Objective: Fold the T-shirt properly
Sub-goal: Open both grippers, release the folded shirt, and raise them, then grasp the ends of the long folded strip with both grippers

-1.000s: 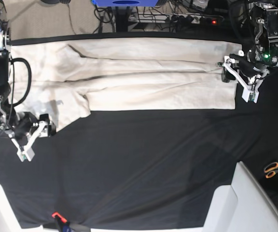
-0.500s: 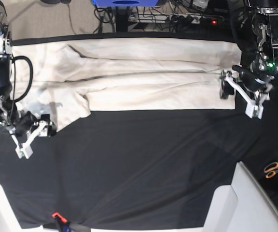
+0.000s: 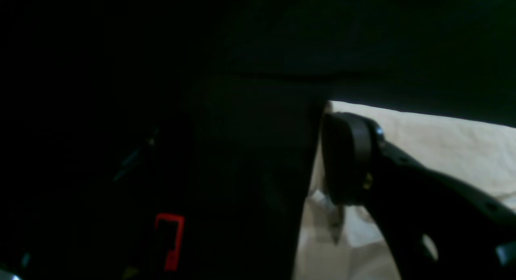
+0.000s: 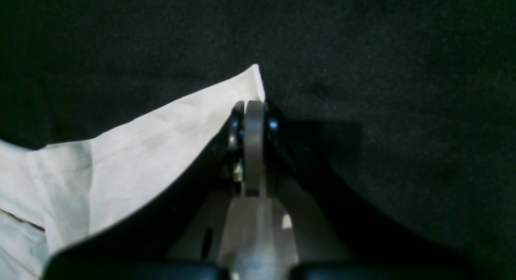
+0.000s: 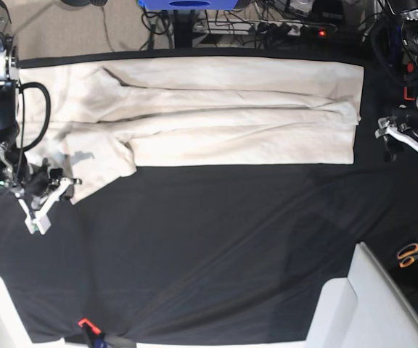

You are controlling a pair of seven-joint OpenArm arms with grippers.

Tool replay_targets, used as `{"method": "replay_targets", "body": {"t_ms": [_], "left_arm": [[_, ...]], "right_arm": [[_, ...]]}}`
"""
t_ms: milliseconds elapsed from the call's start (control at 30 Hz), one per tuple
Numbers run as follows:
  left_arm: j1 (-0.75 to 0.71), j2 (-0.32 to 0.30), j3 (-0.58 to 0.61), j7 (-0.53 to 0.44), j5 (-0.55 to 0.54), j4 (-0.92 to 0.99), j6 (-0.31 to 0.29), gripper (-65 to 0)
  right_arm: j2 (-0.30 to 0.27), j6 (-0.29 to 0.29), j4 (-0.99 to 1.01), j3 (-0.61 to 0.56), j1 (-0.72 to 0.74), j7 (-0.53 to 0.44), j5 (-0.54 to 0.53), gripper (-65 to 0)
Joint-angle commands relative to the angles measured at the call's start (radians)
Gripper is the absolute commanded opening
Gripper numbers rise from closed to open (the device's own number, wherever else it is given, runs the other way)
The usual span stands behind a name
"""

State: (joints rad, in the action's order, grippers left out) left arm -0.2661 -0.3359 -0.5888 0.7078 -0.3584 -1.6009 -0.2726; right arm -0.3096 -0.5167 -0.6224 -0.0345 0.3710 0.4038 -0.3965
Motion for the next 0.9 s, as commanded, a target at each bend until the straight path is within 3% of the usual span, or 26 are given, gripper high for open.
{"method": "replay_targets", "body": {"t_ms": [0, 200, 267, 367, 533, 700, 867], "left_arm": [[0.003, -0.018, -0.015, -0.015, -0.004, 0.001, 0.002, -16.9], [0.001, -0.019, -0.03, -0.015, -0.001, 0.047, 0.002, -16.9], [0.001, -0.019, -0.036, -0.015, 0.002, 0.047, 0.002, -16.9], [0.001, -0.019, -0.036, -0.015, 0.005, 0.047, 0.002, -16.9], [0.006, -0.019, -0.036, -0.015, 0.005, 0.047, 0.002, -16.9], [0.008, -0.019, -0.032, -0.015, 0.005, 0.047, 0.002, -16.9], [0.009, -0.019, -0.033, -0.018, 0.006, 0.047, 0.002, -16.9]], "right_arm": [[-0.009, -0.006, -0.023, 0.003, 0.023, 0.028, -0.003, -64.4], [-0.01, -0.003, -0.264, 0.011, -0.045, 0.188, -0.006, -64.4], [-0.01, 0.028, -0.351, 0.014, -0.082, 0.266, -0.009, -64.4], [-0.009, 0.066, -0.511, 0.061, -0.166, 0.353, -0.009, -64.4], [-0.007, 0.071, -0.747, 0.144, -0.298, 0.484, -0.009, -64.4], [0.037, 0.071, -0.902, 0.258, -0.438, 0.554, -0.005, -64.4], [0.066, 0.071, -1.032, 0.29, -0.571, 0.579, -0.005, -64.4]]}}
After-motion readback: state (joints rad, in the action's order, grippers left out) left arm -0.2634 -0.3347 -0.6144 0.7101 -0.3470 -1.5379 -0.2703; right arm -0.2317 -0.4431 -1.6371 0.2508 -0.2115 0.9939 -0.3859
